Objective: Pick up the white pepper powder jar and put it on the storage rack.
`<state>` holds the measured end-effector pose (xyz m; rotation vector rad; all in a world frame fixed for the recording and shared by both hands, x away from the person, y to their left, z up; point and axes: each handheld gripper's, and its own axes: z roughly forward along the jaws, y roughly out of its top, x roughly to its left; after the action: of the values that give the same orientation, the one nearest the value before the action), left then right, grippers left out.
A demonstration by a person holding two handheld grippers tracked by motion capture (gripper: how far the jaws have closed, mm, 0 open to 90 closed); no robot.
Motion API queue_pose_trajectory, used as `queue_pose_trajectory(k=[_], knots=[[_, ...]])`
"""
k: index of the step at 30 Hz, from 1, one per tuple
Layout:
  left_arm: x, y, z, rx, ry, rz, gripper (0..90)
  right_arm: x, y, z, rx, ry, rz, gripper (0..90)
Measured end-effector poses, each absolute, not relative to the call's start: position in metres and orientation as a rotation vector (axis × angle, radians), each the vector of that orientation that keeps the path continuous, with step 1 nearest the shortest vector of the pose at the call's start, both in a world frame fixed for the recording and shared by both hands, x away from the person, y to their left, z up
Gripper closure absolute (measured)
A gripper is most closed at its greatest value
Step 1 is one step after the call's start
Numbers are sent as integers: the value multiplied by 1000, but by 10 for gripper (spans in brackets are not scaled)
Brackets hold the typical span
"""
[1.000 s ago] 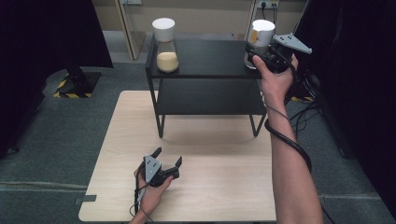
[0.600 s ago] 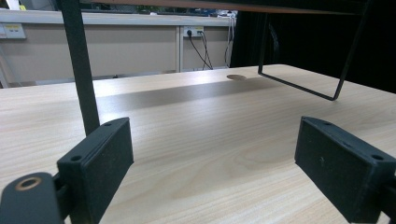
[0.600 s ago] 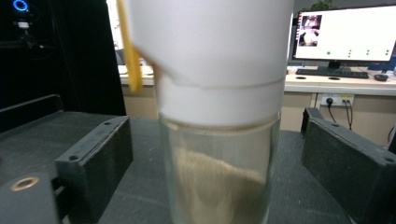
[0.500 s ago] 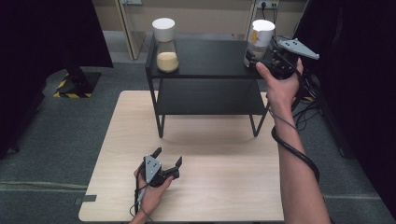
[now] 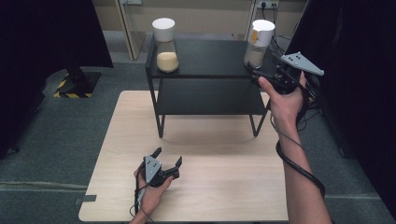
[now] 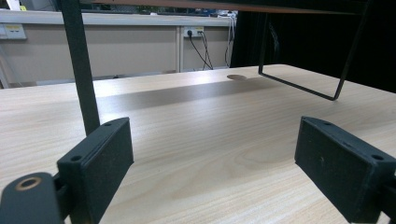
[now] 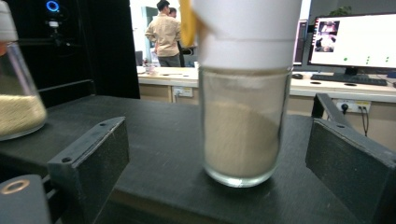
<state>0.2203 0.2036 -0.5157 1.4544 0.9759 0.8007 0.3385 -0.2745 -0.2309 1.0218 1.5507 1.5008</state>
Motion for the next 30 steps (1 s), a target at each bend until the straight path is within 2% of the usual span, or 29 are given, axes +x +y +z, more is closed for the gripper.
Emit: queue_pose_trajectory(k=[30], knots=[[220,203,-515,1458,977,806,109,296,-285,-283,986,1600,1514,61]])
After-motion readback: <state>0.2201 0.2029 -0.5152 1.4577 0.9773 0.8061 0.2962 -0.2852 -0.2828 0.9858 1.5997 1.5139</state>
